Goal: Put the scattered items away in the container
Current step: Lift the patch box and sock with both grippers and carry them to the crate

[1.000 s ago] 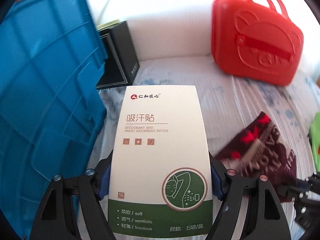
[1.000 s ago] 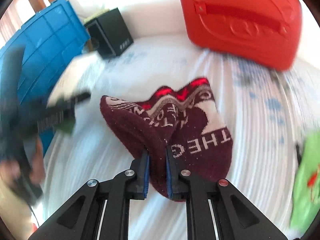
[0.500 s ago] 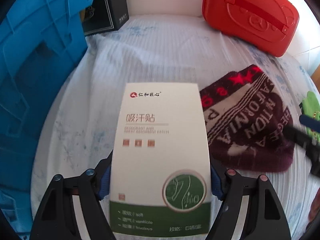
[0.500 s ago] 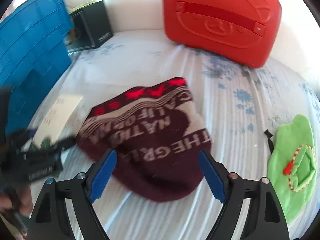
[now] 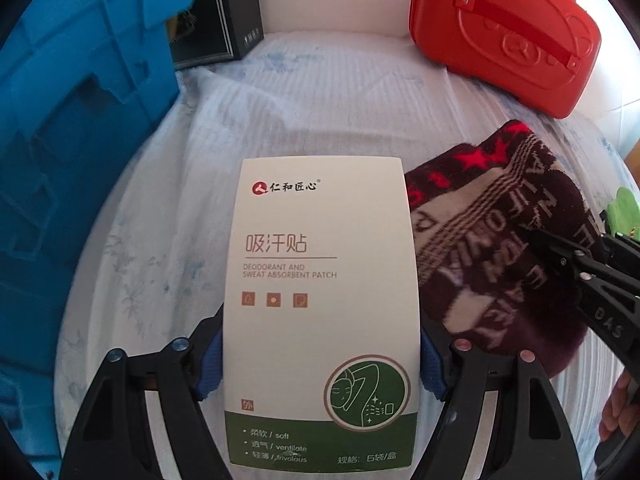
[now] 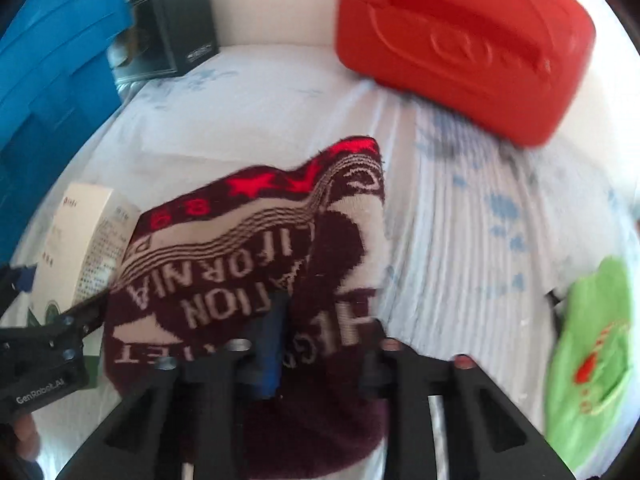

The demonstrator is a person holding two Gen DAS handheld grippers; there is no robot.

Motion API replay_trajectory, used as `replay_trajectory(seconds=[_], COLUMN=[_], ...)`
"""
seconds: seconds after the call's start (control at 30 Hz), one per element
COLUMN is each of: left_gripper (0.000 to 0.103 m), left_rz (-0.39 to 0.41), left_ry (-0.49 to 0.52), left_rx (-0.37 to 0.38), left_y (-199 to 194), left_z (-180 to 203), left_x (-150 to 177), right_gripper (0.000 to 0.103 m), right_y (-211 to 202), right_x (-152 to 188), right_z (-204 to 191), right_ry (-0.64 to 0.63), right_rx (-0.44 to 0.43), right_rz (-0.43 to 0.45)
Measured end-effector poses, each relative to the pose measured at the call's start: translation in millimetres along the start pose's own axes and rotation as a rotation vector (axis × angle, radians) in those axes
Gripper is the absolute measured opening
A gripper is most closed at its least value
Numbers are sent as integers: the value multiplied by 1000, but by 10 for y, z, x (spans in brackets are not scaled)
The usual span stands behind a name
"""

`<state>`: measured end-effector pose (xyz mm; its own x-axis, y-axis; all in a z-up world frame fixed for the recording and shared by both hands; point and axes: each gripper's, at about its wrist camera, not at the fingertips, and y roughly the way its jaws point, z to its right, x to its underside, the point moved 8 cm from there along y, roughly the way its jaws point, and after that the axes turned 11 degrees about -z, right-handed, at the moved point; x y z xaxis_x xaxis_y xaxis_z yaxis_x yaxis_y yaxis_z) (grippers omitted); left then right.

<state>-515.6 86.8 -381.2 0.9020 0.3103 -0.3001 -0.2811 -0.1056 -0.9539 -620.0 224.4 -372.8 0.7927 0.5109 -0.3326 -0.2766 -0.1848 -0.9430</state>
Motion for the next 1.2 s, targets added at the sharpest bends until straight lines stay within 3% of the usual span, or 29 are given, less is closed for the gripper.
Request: replay_trajectory(seconds=[0.2,0.37,0.53,0.87,1.2], left_gripper=[76,76,76,76,76], left_rz=[107,205,268,274,378], left_ry=[15,21,13,27,84], left_rx=[5,8,-16,-48,7], left_y=[-649,-1362,-1881,-2205,-2757], left_z=[54,175,271,365,235], left_x=[116,298,546,1042,1201], right_gripper=[20,14,10,9,9], right_y=[-652,-1414,-1878,-2397,-3043], right_x=[77,234,412,895,1071], right_z=[-69,-146,-250,-372,-590], right_ry=[28,4,-49,-73,-63], right_rx=[-110,-152,-171,-215,-111], right_rz=[108,222,282,337,442])
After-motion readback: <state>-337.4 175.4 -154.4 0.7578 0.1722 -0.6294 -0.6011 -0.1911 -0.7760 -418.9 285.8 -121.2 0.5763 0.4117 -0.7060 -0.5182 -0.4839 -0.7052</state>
